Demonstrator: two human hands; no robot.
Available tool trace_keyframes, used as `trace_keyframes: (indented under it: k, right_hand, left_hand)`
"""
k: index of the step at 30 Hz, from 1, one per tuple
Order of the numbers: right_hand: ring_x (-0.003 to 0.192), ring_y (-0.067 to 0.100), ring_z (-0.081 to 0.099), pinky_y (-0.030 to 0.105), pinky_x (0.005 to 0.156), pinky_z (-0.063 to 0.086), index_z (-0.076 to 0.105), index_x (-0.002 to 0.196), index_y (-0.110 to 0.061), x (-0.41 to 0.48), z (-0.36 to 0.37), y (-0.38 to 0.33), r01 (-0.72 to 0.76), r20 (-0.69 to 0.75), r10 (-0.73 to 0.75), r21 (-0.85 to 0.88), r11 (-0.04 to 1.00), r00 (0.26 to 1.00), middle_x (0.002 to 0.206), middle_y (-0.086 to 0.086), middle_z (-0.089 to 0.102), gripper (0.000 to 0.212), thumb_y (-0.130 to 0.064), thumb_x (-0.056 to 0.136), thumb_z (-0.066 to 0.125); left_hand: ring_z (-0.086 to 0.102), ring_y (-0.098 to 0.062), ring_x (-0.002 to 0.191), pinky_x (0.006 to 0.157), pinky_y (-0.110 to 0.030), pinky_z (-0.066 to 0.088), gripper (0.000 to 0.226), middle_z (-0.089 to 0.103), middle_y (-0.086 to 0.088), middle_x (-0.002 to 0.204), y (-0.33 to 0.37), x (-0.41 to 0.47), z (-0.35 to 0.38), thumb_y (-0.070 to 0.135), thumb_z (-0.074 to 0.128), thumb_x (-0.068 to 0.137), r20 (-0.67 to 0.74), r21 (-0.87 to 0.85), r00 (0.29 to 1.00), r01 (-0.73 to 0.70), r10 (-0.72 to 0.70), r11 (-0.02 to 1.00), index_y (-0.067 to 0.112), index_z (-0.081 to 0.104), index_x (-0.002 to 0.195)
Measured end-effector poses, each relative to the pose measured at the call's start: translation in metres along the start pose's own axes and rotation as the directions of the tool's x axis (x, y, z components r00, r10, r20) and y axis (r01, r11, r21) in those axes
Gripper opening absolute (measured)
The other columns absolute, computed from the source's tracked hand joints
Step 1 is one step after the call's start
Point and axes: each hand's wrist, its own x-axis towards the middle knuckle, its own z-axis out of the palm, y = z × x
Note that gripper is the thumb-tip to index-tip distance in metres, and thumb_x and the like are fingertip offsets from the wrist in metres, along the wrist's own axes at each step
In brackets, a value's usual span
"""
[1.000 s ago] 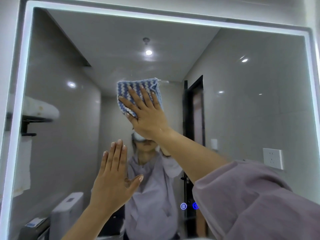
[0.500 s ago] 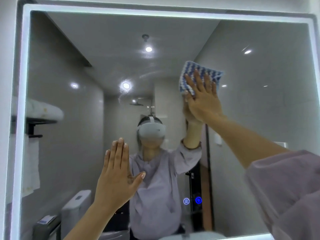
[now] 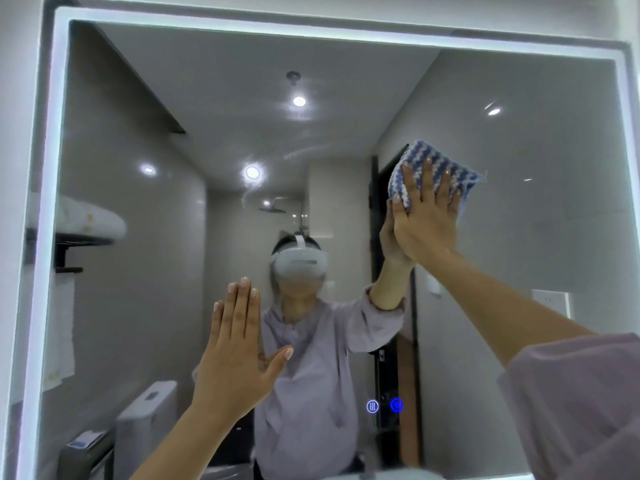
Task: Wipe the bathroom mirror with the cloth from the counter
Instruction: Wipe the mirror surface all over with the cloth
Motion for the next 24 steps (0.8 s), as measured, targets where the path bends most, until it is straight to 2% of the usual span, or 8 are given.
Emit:
trace_keyframes:
  k: [3,5,8,12,17,24]
  right_hand:
    - [0.147,0.029,-0.015,0.045,0.117,-0.015,-0.001,0.154,-0.027,-0.013,-0.001,-0.033,0.122,-0.01,-0.122,-0.001,0.993,0.992,0.162,0.007,-0.009,0.06,-0.045,0.1,0.017]
    - [0.146,0.028,-0.019,0.046,0.117,-0.016,-0.005,0.154,-0.025,-0.023,0.0,-0.064,0.239,-0.002,-0.239,-0.012,0.971,0.971,0.16,0.007,-0.015,0.061,-0.044,0.1,0.017]
    - [0.144,0.028,-0.024,0.046,0.117,-0.015,-0.011,0.152,-0.026,-0.034,0.002,-0.112,0.4,0.06,-0.4,0.021,0.916,0.914,0.159,0.005,-0.021,0.061,-0.04,0.103,0.021]
    - [0.144,0.027,-0.025,0.044,0.115,-0.021,-0.006,0.153,-0.031,-0.04,0.001,-0.165,0.549,0.118,-0.554,0.077,0.832,0.824,0.16,0.002,-0.02,0.057,-0.041,0.104,0.021]
    - [0.144,0.028,-0.024,0.047,0.117,-0.016,-0.006,0.152,-0.033,-0.038,0.002,-0.192,0.65,0.184,-0.644,0.034,0.759,0.743,0.16,0.001,-0.019,0.056,-0.041,0.103,0.018]
    - [0.146,0.024,-0.018,0.042,0.116,-0.018,-0.003,0.152,-0.037,-0.028,-0.001,-0.183,0.689,0.162,-0.679,-0.002,0.725,0.716,0.161,-0.005,-0.012,0.053,-0.043,0.103,0.016]
  left_hand:
    - [0.002,-0.032,0.147,0.117,-0.045,0.007,0.096,-0.001,-0.02,0.158,0.001,0.0,0.0,0.065,0.029,0.086,-0.006,0.003,1.0,-0.003,0.003,1.0,-0.005,0.003,0.147]
    - [0.002,-0.032,0.147,0.116,-0.045,0.008,0.096,0.0,-0.02,0.158,0.001,0.0,0.001,0.065,0.029,0.086,-0.008,0.008,1.0,-0.002,0.002,1.0,-0.005,0.004,0.147]
    - [0.003,-0.032,0.147,0.117,-0.044,0.007,0.095,0.0,-0.02,0.158,0.0,0.0,0.002,0.066,0.027,0.087,0.0,0.015,1.0,0.007,-0.007,1.0,-0.005,0.005,0.147]
    - [0.002,-0.032,0.146,0.117,-0.043,0.005,0.094,0.0,-0.021,0.158,-0.001,0.001,0.004,0.066,0.022,0.089,0.01,0.053,1.0,0.011,-0.011,0.999,-0.006,0.006,0.147]
    - [0.003,-0.031,0.146,0.117,-0.042,0.002,0.094,0.003,-0.021,0.157,0.001,0.001,0.003,0.067,0.021,0.088,0.006,0.065,1.0,0.023,-0.023,0.998,-0.006,0.008,0.147]
    - [0.005,-0.032,0.146,0.117,-0.042,0.005,0.094,0.002,-0.02,0.158,0.001,0.001,0.002,0.068,0.019,0.089,-0.015,0.053,1.0,0.019,-0.018,0.998,-0.005,0.007,0.147]
